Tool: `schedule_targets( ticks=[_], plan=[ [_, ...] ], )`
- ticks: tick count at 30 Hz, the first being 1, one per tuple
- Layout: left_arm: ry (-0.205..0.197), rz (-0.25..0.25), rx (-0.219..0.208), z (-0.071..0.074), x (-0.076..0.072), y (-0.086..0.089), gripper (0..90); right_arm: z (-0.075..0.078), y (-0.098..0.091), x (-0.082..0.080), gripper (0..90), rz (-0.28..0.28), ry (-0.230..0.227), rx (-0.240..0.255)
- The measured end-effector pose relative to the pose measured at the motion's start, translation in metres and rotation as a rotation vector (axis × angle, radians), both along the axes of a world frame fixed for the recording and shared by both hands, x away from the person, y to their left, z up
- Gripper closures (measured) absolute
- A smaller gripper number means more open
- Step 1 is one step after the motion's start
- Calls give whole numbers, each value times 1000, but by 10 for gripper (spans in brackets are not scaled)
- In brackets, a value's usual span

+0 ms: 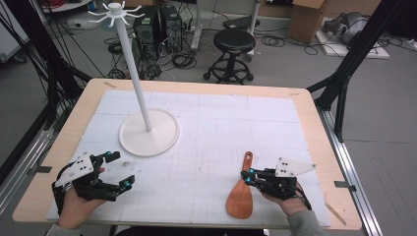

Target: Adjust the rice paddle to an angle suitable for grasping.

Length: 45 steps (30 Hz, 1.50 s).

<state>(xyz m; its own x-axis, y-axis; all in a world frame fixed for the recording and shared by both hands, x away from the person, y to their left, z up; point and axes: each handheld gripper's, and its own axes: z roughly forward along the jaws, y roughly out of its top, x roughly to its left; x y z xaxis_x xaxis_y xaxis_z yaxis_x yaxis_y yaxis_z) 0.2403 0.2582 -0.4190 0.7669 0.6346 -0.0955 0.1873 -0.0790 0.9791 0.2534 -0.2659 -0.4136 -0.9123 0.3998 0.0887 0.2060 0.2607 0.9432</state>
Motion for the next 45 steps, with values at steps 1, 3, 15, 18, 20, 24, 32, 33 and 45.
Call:
schedule_targets(
  ticks=[1,3,15,18,20,24,32,33,45],
  plan=[
    [0,-2,3,0,0,0,18,-1,2,1,888,2,13,-14],
    [2,-2,8,0,1,0,18,-5,6,2,888,9,33,-42],
    [10,-3,20,-1,1,-1,18,-22,34,1,887,61,101,-140],
    [10,-5,21,-2,1,-2,18,-25,39,3,888,66,131,-161],
    [11,-5,21,-2,1,-2,18,-27,42,3,888,79,140,-182],
    [12,-4,27,-2,2,-2,18,-28,45,3,889,92,148,-204],
    [17,-4,30,-2,2,-2,17,-31,49,6,888,75,155,-249],
    [17,-4,30,-2,2,-2,17,-31,49,6,888,75,155,-249],
    [12,14,4,-1,1,1,18,-36,50,7,889,88,177,-341]
  ],
)
